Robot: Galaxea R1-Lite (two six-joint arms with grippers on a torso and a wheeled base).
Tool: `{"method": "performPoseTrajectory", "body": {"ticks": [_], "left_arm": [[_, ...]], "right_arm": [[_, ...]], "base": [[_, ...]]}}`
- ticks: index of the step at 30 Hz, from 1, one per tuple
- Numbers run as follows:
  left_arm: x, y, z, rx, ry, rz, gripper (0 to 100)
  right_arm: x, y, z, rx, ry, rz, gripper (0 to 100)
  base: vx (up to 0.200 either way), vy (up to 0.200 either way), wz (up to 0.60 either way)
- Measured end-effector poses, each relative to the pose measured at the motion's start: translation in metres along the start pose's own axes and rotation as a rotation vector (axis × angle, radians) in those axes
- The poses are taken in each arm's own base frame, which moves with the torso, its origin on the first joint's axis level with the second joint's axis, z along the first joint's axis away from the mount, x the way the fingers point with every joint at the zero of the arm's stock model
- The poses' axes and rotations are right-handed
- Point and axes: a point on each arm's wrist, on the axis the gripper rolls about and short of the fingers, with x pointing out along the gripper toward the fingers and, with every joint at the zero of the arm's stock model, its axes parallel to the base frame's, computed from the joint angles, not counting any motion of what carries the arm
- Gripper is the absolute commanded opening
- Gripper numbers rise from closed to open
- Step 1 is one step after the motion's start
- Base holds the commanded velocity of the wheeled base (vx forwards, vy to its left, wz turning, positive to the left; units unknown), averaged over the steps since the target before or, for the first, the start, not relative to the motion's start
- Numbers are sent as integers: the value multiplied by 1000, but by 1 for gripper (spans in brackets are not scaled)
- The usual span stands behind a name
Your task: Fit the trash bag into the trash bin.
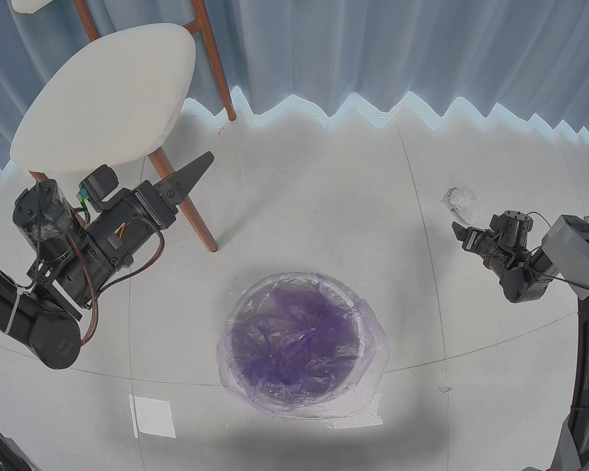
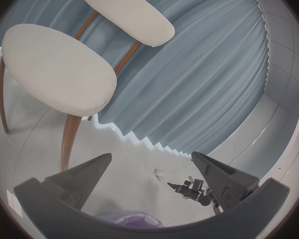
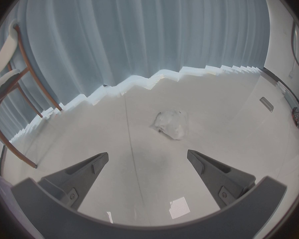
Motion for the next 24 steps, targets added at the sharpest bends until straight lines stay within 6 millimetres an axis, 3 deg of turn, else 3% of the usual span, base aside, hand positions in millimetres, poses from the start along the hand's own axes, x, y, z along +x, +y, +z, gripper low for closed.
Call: {"method": "performPoseTrajectory", "body": {"ticks": [9, 16, 24], "left_arm": [[1, -2, 3, 3, -12, -8, 100], [2, -5, 4, 9, -23, -22, 100], [3, -14, 12, -12, -109, -78, 100]], "right_arm": [[27, -12, 16, 4, 7, -32, 100], [43, -24, 6, -1, -2, -49, 100], [46, -22, -6, -18, -17, -36, 100]], "base": [[0, -178, 0], [0, -200, 0], [0, 0, 0]]}}
